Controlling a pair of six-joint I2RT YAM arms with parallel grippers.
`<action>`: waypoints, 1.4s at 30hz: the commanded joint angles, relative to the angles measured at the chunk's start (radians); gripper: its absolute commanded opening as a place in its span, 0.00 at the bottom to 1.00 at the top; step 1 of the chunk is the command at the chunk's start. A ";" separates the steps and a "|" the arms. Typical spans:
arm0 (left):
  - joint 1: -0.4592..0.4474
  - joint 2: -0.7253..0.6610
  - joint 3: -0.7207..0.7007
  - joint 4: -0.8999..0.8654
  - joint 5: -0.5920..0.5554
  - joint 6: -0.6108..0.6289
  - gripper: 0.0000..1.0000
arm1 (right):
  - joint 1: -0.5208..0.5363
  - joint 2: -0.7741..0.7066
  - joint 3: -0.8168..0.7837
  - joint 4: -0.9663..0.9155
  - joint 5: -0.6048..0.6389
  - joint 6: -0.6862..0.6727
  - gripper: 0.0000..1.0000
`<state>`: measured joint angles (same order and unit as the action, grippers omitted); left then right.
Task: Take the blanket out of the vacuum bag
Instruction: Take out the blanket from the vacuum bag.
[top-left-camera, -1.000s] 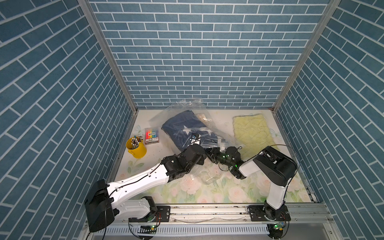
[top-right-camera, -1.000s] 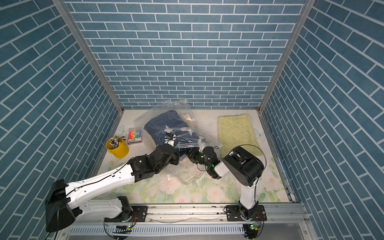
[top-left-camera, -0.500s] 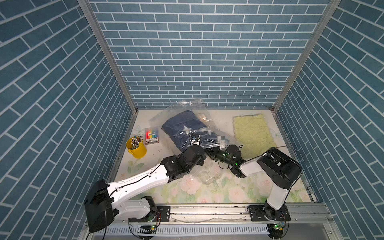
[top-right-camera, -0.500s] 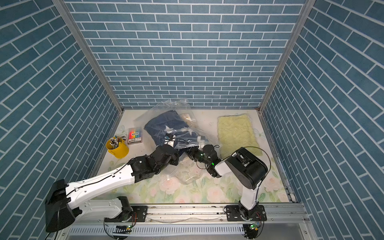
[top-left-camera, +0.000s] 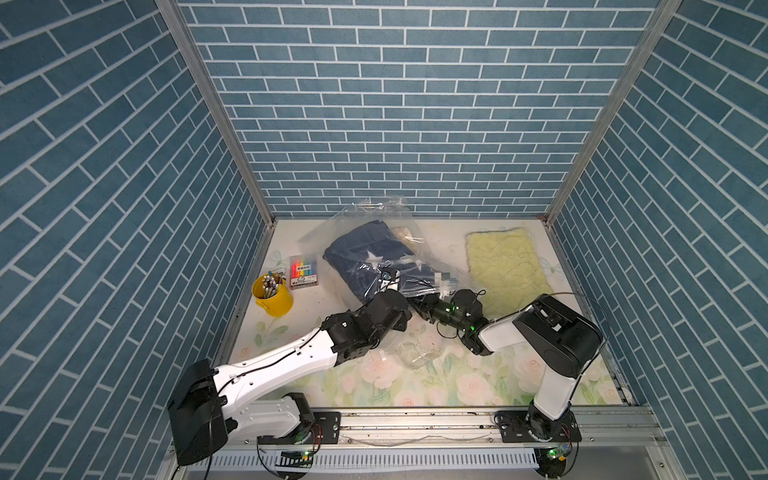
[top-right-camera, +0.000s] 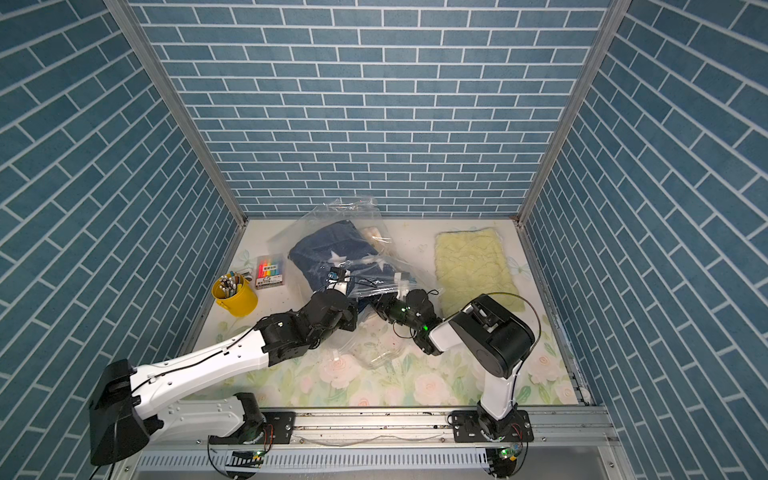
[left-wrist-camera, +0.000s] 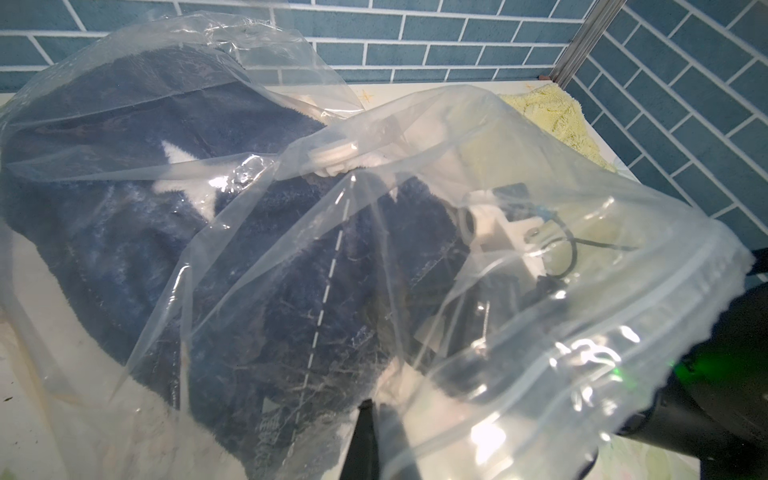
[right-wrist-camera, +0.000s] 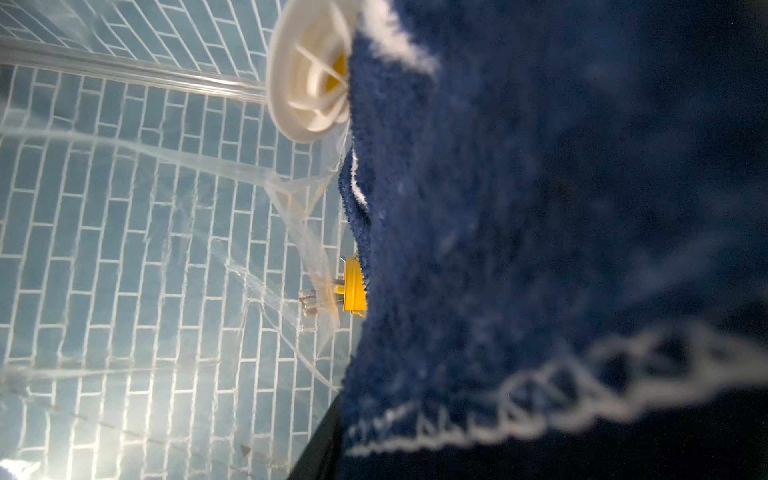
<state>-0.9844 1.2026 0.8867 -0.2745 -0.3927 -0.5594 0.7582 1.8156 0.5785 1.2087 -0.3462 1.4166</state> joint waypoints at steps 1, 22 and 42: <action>-0.003 -0.005 0.012 -0.013 -0.025 0.005 0.00 | -0.005 0.017 -0.005 0.047 -0.016 -0.007 0.38; -0.003 -0.038 0.023 -0.023 -0.034 0.006 0.00 | -0.003 -0.014 -0.035 0.014 0.037 -0.032 0.56; -0.003 -0.035 0.009 -0.018 -0.045 0.008 0.00 | 0.006 -0.007 0.043 0.029 0.020 -0.034 0.52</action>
<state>-0.9852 1.1706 0.8879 -0.2829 -0.4110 -0.5564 0.7605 1.8278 0.5961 1.2114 -0.3153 1.4097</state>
